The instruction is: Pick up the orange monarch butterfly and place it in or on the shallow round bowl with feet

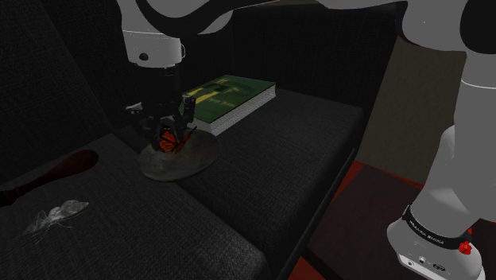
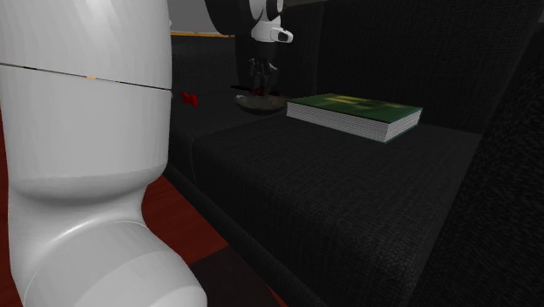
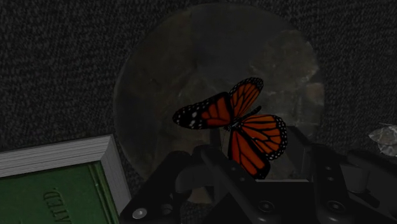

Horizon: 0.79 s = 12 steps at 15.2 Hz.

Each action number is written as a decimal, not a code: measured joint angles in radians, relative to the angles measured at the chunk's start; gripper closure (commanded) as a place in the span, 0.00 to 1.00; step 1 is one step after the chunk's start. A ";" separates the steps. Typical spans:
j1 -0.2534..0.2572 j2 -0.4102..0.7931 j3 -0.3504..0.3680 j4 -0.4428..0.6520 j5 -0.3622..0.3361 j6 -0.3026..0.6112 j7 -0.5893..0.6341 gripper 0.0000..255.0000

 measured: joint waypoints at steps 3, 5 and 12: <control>-0.001 -0.001 -0.001 -0.027 0.001 0.026 -0.002 1.00; -0.002 -0.003 -0.001 -0.031 0.002 0.029 -0.003 1.00; -0.002 -0.003 -0.001 -0.032 0.002 0.030 -0.003 0.00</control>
